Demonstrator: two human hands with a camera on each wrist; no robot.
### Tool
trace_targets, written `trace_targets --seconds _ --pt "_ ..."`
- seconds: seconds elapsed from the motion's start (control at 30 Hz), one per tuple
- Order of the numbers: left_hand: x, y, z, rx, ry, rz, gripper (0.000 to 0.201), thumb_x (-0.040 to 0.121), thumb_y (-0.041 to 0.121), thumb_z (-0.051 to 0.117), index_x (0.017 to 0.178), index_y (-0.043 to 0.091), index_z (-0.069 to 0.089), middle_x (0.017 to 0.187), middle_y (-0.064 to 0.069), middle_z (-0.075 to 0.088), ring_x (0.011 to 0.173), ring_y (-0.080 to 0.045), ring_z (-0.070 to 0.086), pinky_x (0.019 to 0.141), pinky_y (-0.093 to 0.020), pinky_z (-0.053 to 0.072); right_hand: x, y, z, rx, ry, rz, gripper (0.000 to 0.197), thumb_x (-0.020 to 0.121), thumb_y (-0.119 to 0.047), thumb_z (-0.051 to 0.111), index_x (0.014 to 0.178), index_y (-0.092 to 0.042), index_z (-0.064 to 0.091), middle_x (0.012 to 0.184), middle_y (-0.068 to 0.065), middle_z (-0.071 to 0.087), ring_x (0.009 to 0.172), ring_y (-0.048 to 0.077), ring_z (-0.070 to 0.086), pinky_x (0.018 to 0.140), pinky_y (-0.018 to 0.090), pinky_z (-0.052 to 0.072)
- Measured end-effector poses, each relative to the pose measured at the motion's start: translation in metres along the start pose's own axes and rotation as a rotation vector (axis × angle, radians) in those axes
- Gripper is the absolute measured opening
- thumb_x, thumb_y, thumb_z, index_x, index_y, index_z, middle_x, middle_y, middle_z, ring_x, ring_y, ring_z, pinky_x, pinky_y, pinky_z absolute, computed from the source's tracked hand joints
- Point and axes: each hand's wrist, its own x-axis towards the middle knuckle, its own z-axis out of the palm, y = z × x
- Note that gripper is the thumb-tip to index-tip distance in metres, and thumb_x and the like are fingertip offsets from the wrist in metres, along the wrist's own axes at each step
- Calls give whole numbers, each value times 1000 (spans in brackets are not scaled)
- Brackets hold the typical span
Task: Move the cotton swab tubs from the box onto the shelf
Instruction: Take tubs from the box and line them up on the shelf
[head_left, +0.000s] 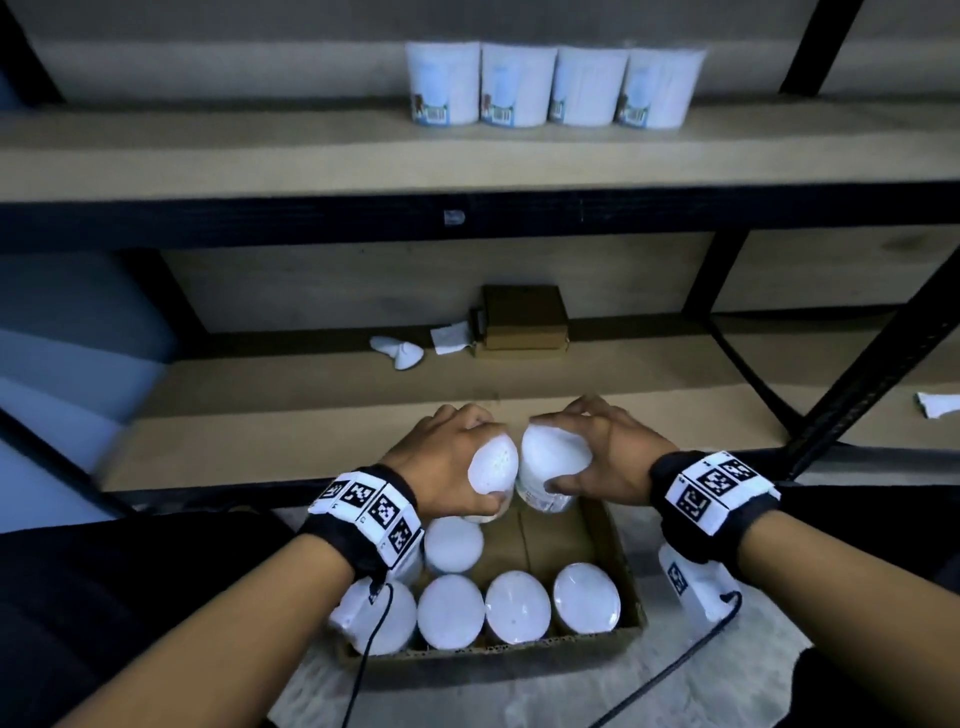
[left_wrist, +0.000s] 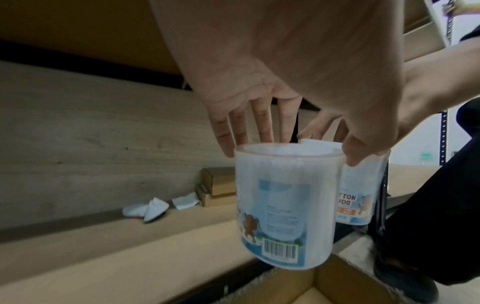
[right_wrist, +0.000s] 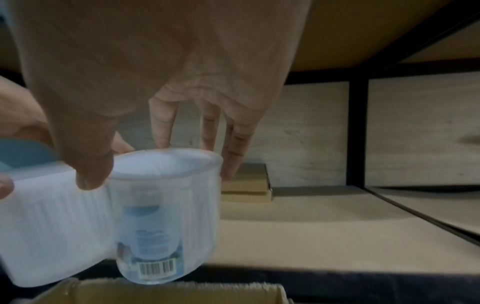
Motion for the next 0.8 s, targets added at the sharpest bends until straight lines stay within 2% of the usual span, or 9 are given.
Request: trace_targets --seconds 0.07,0.17,0.3,0.4,0.6,0.73,0.8 --pt "-7 0 -22 26 7 5 81 68 64 65 140 35 42 139 14 38 121 -16 36 103 -31 36 -5 -13 -17 -26 35 -38 76 76 -61 69 144 -51 35 149 -3 32 136 24 35 107 38 38" --pt "-15 1 -58 67 45 10 78 66 65 62 137 40 43 136 14 40 120 -16 38 102 -37 40 -6 -33 -44 -54 95 -93 73 77 -64 66 143 -51 36 148 -2 38 138 26 34 109 42 35" --pt "-25 2 -107 90 95 -24 70 65 66 59 130 45 45 134 14 41 113 -15 39 100 -40 42 -5 -58 -78 -57 177 -172 71 71 -72 58 137 -56 36 143 -6 45 133 21 39 109 44 38" --pt "-35 3 -142 116 167 -22 68 66 64 59 129 42 49 129 15 45 107 -15 42 100 -37 42 -8 -79 -107 -43 256 -217 67 70 -69 59 133 -54 41 135 -6 51 127 20 44 107 42 39" --pt "-56 2 -218 190 304 1 72 66 64 57 133 37 53 128 10 51 109 -17 47 100 -33 42 -13 -124 -161 -18 400 -307 67 66 -72 59 127 -46 52 130 -11 56 120 13 51 101 35 45" --pt "-70 -3 -260 224 363 36 61 73 55 65 129 35 57 123 8 55 110 -12 48 93 -20 34 -14 -150 -193 -39 461 -369 65 68 -76 59 125 -44 53 128 -12 58 114 11 53 94 31 46" --pt "-74 -7 -280 248 383 18 65 71 61 59 131 37 55 126 10 54 113 -12 49 95 -24 37 -12 -162 -208 -31 495 -402 63 70 -76 60 124 -43 55 130 -14 58 115 9 52 91 28 43"
